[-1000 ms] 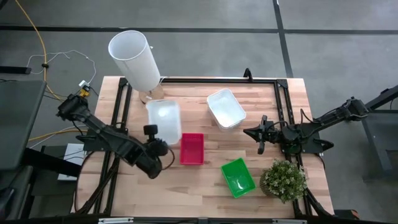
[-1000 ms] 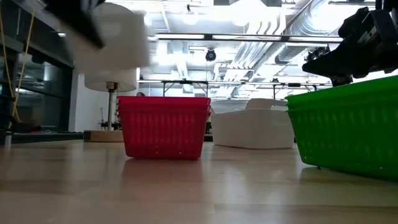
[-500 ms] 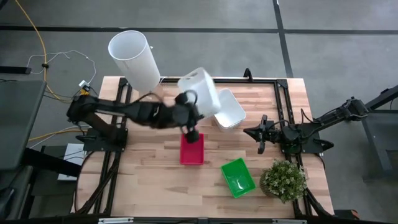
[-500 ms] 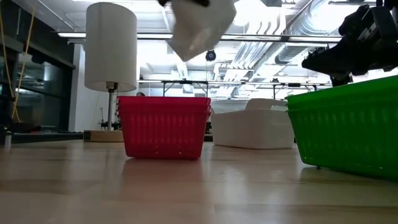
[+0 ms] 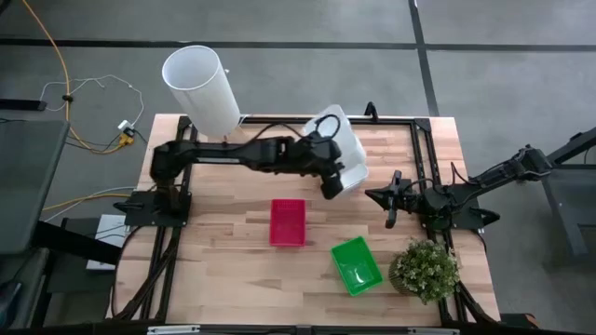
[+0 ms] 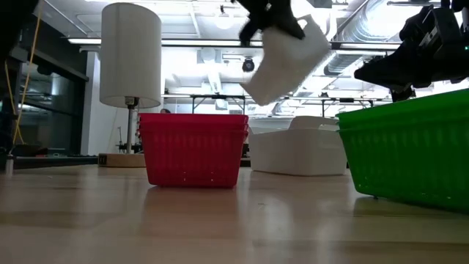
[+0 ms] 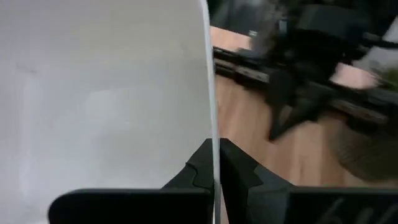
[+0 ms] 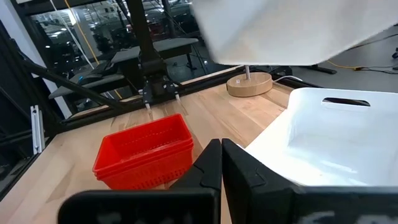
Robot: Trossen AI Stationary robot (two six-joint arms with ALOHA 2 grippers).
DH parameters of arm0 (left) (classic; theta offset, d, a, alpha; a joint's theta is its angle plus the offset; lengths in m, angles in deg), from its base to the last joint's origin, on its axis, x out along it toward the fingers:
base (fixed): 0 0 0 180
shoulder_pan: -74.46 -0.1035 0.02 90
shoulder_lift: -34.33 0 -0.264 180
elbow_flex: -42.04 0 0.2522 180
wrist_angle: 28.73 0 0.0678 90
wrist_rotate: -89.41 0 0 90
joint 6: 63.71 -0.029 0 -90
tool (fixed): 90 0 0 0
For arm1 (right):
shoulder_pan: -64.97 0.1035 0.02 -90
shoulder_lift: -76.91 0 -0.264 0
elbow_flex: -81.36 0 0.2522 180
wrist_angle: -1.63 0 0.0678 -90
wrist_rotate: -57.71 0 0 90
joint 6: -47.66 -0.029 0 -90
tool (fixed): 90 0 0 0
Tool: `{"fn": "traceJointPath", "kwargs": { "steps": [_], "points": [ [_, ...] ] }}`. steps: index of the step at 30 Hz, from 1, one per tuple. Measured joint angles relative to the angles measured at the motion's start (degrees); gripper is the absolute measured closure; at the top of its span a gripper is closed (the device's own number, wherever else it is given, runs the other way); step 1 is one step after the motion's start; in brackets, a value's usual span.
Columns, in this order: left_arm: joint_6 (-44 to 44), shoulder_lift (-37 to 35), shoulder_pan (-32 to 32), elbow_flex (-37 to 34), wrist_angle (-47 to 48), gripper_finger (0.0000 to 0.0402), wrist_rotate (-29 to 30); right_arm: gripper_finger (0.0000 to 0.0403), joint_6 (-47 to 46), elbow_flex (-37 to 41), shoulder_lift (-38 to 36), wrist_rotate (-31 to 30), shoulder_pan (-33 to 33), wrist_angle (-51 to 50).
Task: Stack baskets by color
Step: Stack the left white bin on top of the stacked white bins
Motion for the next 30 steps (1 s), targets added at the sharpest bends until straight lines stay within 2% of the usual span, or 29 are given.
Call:
{"fn": "traceJointPath", "kwargs": {
  "steps": [6, 15, 22, 30],
  "points": [
    [0.4, 6.9, -0.6, 5.3, 0.8, 0.0401, 7.7, 0.0403, 0.7, 0.0, 0.0, 0.0, 0.0, 0.0],
    [0.3, 13.6, -0.5, 6.3, 0.7, 0.0401, 10.0, 0.0403, 1.4, 0.0, 0.0, -0.9, -0.1, 0.0],
    [2.3, 14.7, 0.4, 6.3, 1.0, 0.0401, 8.6, 0.0403, 1.1, 0.0, 0.0, -0.9, -0.1, -0.1],
    [4.2, 14.5, 3.8, 6.3, -1.3, 0.0401, 12.7, 0.0403, 1.0, 0.0, 0.0, -0.9, 0.0, -0.3]
  ]
}}
